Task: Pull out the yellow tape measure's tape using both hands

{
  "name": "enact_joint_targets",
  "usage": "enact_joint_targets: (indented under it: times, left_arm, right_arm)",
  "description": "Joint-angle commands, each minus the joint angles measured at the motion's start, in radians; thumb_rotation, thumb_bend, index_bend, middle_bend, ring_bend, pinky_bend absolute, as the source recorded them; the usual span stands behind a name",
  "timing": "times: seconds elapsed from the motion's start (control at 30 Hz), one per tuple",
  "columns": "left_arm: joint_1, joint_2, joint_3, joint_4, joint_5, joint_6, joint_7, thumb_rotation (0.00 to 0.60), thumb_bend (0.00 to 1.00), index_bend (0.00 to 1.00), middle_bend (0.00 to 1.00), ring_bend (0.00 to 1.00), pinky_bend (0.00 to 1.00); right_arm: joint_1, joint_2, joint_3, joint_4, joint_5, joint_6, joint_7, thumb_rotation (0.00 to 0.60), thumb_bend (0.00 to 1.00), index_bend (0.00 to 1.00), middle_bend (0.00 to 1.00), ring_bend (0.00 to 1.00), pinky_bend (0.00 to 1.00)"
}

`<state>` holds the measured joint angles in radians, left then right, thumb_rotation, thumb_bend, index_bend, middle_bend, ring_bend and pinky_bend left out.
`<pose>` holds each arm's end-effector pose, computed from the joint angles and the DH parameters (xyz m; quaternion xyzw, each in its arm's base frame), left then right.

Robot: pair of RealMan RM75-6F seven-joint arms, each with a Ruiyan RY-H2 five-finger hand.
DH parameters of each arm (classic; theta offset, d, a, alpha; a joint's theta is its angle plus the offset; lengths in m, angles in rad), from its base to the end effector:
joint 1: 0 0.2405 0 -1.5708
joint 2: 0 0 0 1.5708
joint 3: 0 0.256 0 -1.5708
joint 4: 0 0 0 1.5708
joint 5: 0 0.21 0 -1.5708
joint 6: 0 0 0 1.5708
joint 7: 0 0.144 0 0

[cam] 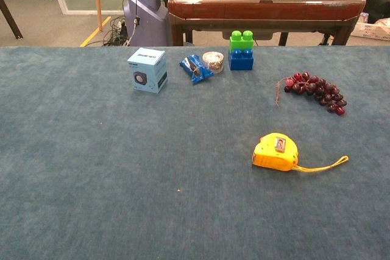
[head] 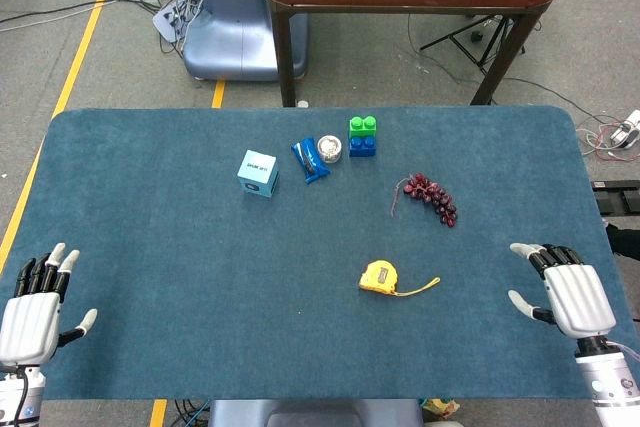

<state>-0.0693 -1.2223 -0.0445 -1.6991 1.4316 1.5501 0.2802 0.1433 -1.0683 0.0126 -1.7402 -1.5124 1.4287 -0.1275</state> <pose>-0.2931 0.1727 0.1306 -0.5809 -0.3699 -0.3546 0.6325 -0.2828 -0.1875 0.1504 0.6407 -0.3762 0.3661 0.5604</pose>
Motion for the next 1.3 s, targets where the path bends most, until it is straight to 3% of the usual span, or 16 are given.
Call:
enact_joint_targets:
  times: [0.03,0.3,0.57,0.93,1.3]
  left_arm:
    - [0.000,-0.003,-0.002,0.004,-0.001,-0.003,-0.004,0.600,0.21,0.04,0.00,0.00,0.00]
    - [-0.002,-0.006,-0.005,0.015,0.013,-0.004,-0.017,0.600,0.21,0.04,0.00,0.00,0.00]
    - [0.003,-0.003,0.002,0.018,0.029,-0.004,-0.037,0.600,0.21,0.04,0.00,0.00,0.00]
    - [0.015,0.004,0.006,0.015,0.039,0.004,-0.059,0.600,0.21,0.04,0.00,0.00,0.00]
    - [0.018,0.015,0.006,0.013,0.039,-0.004,-0.081,0.600,0.21,0.04,0.00,0.00,0.00]
  right_arm:
    - [0.002,-0.004,0.002,-0.007,-0.008,0.001,-0.013,0.600,0.30,0.28,0.35,0.28,0.26]
    - [0.023,-0.031,0.012,-0.067,0.032,-0.053,-0.103,0.600,0.29,0.28,0.35,0.28,0.26]
    - [0.115,-0.159,0.045,-0.112,0.157,-0.205,-0.284,0.600,0.24,0.28,0.33,0.27,0.26]
    - [0.236,-0.360,0.087,-0.066,0.304,-0.302,-0.488,0.600,0.13,0.16,0.24,0.19,0.26]
    - [0.332,-0.511,0.124,0.018,0.432,-0.350,-0.568,0.600,0.12,0.15,0.22,0.19,0.26]
